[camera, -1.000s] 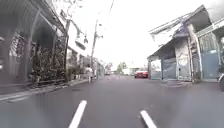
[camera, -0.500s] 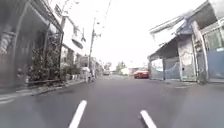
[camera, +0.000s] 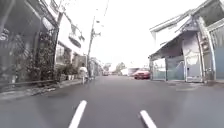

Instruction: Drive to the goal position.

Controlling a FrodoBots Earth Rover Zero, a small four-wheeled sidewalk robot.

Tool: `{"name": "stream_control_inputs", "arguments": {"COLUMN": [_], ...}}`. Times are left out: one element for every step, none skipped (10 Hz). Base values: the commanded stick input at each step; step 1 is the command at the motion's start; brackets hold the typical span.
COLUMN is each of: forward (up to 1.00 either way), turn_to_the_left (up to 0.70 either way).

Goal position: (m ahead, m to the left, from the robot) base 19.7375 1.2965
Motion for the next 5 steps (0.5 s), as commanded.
{"name": "stream_control_inputs", "arguments": {"forward": [1.0, 1.0, 1.0, 1.0, 1.0], "turn_to_the_left": [-0.2, 0.0, 0.0, 0.0, -0.1]}}
